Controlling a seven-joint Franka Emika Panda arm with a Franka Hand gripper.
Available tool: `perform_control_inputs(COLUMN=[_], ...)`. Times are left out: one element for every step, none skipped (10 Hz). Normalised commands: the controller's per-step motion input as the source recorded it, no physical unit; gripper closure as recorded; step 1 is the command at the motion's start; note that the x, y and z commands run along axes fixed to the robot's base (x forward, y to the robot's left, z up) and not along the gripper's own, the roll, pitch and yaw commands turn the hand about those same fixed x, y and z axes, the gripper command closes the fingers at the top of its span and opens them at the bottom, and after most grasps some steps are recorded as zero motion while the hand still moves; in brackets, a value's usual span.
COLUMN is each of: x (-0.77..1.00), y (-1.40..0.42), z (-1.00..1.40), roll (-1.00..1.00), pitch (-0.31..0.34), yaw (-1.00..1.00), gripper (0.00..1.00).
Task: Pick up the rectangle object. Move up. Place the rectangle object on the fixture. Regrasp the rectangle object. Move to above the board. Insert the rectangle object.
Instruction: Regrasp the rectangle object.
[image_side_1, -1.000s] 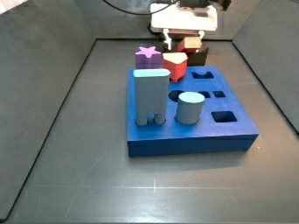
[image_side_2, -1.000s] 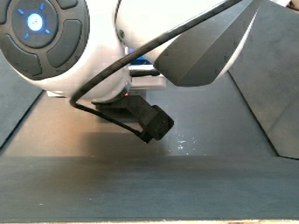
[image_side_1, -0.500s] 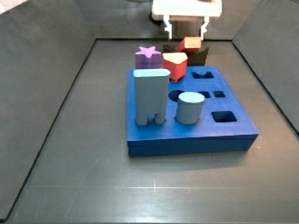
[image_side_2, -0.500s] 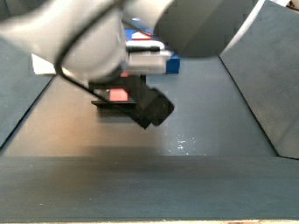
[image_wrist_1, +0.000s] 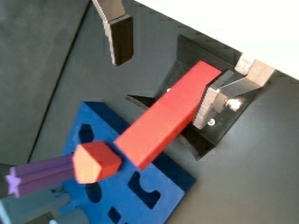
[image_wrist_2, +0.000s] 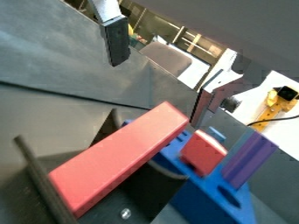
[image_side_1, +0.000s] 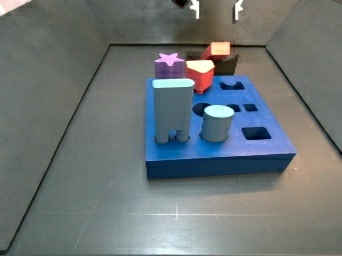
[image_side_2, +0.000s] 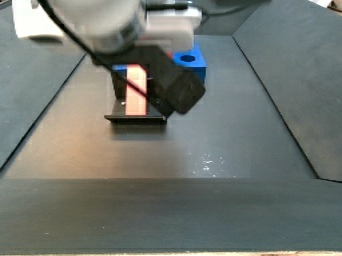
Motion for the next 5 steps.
perform_control_inputs(x=[-0.01,-0.03,-0.05,-0.07,-0.07], y=[-1.0,-1.0,-1.0,-1.0,-1.0], z=[0.81,0.77,0.74,0.63,0.57], roll=[1.0,1.0,1.0,1.0,1.0], pitch=[0.058,0.049,0.044,0.035,0.033], yaw=[0.03,0.02,0.02,0.02,0.02], gripper=[0.0,0.0,0.0,0.0,0.0])
